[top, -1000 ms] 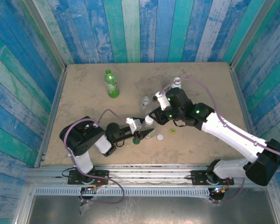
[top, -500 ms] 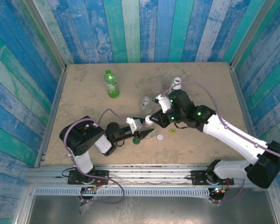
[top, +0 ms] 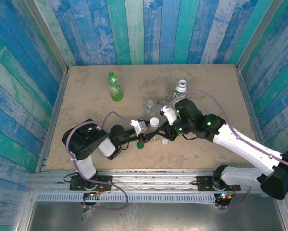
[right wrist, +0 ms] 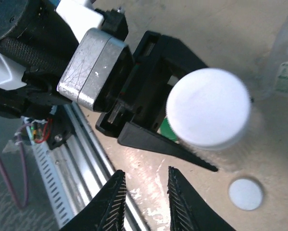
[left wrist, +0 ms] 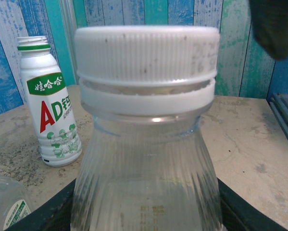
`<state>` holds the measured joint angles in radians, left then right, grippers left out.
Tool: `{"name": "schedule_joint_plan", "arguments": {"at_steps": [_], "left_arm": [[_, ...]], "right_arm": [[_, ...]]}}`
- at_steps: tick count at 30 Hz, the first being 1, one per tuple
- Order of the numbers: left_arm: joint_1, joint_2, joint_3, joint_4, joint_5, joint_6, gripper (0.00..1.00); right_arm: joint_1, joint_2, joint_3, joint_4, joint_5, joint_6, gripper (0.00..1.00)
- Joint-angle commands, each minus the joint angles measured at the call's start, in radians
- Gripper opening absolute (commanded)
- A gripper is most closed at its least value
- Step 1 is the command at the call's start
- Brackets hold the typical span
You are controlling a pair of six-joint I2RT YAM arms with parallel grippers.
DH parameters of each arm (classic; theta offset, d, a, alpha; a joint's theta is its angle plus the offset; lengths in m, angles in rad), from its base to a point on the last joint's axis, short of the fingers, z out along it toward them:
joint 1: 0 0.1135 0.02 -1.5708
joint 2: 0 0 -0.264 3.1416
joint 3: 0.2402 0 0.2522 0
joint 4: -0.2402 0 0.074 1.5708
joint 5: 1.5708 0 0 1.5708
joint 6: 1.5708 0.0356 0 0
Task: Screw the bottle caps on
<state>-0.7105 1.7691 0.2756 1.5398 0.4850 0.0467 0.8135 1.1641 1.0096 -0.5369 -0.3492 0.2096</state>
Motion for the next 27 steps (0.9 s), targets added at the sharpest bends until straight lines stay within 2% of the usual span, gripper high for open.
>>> {"name": "schedule_joint_plan", "arguments": {"at_steps": [1,3,6,8,11,16,20,24,27], "left_arm": [[-0.001,0.025,0.000,-0.075,-0.004,0.034,0.44],[-0.002,0.009,-0.003,-0.096,-0.002,0.059,0.44],[-0.003,-0.068,0.012,-0.234,-0.007,0.121,0.44],[-0.003,-0.132,0.033,-0.360,-0.019,0.174,0.44],[-0.004,-0.224,0.053,-0.494,-0.053,0.238,0.44],[-0.005,-0.334,0.087,-0.672,-0.075,0.313,0.44],[-0.004,-0.397,0.109,-0.774,-0.074,0.341,0.43],[-0.004,-0.443,0.102,-0.812,-0.067,0.347,0.44],[-0.004,-0.470,0.098,-0.839,-0.078,0.369,0.45]], "right_arm": [[-0.008,-0.018,0.043,-0.022,0.075,-0.047,0.41],[-0.008,-0.020,0.062,-0.042,0.093,-0.118,0.54],[-0.008,-0.030,0.095,-0.096,0.121,-0.258,0.65],[-0.008,-0.041,0.107,-0.129,0.135,-0.356,0.68],[-0.007,-0.058,0.117,-0.189,0.091,-0.549,0.72],[-0.006,-0.063,0.138,-0.226,0.114,-0.784,0.75],[-0.004,0.006,0.212,-0.288,0.075,-0.908,0.76],[-0.002,0.102,0.283,-0.323,0.083,-0.957,0.74],[-0.002,0.170,0.333,-0.347,0.069,-0.987,0.68]]}}
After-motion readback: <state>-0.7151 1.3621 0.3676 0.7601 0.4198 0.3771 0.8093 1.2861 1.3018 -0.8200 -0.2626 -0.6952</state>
